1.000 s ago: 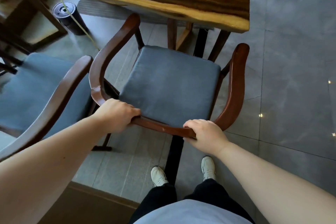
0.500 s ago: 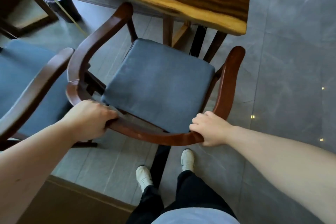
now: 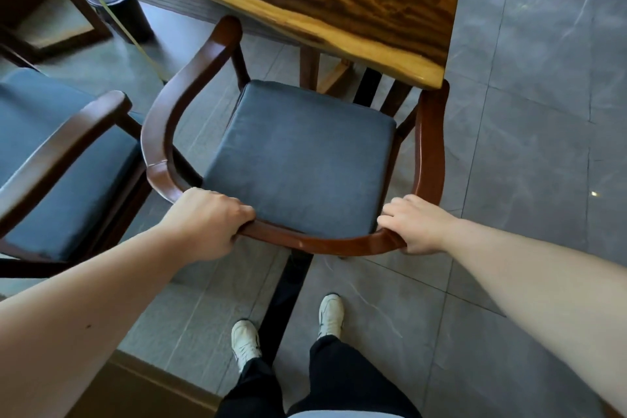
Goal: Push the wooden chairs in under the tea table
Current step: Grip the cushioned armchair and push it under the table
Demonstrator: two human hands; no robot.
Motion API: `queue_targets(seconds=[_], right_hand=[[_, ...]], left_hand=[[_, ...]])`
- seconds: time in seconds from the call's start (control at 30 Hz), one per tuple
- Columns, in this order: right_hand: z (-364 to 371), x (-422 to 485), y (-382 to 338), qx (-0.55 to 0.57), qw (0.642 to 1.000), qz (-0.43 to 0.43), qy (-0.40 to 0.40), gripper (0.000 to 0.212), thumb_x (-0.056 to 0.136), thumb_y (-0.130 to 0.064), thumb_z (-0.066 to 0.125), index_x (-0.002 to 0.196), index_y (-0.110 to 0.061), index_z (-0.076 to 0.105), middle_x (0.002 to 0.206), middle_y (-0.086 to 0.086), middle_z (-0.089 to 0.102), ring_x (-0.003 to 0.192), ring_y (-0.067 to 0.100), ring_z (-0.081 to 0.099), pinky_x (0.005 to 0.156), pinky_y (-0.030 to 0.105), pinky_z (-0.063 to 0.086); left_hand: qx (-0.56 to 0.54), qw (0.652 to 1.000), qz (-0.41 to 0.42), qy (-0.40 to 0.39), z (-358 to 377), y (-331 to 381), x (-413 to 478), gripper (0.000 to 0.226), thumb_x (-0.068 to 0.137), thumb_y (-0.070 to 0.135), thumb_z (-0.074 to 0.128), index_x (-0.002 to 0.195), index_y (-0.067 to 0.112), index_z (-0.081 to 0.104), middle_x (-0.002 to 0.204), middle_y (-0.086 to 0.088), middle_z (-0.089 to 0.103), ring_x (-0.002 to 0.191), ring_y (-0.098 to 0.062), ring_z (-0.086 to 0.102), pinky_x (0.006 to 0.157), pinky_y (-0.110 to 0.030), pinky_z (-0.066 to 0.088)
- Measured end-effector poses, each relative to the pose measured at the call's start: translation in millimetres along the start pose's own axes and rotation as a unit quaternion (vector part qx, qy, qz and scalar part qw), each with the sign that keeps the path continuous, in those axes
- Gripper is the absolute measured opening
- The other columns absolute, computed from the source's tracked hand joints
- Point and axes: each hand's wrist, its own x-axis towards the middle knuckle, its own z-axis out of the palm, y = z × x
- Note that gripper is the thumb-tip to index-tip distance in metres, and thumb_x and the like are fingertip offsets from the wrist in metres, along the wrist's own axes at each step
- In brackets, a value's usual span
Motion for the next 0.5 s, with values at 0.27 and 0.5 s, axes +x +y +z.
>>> queue_targets(seconds=[0.27, 0.5], right_hand=[[-9, 26, -8, 0.013, 0.999, -0.004, 0.045, 0.033, 0.073, -0.032, 0.070, 0.099, -0.021, 0.052, 0.096, 0.002, 0.053, 0.092, 0.025, 0.049, 0.075, 0.039, 0.040], [-21, 29, -7, 0.026, 1.000, -0.002, 0.001, 0.062, 0.070, -0.060, 0.067, 0.118, -0.025, 0.048, 0.110, 0.002, 0.055, 0.102, 0.025, 0.052, 0.083, 0.039, 0.041]], left_hand=[[-0.007, 0.999, -0.034, -0.037, -19, -30, 4, 0.024, 0.078, 0.034, 0.056, 0.102, 0.038, 0.061, 0.091, 0.013, 0.067, 0.085, -0.016, 0.064, 0.063, -0.030, 0.049], [-0.012, 0.998, -0.058, -0.025, -14, -30, 2, 0.021, 0.081, 0.032, 0.055, 0.102, 0.032, 0.055, 0.094, 0.009, 0.064, 0.095, -0.018, 0.060, 0.080, -0.037, 0.048]])
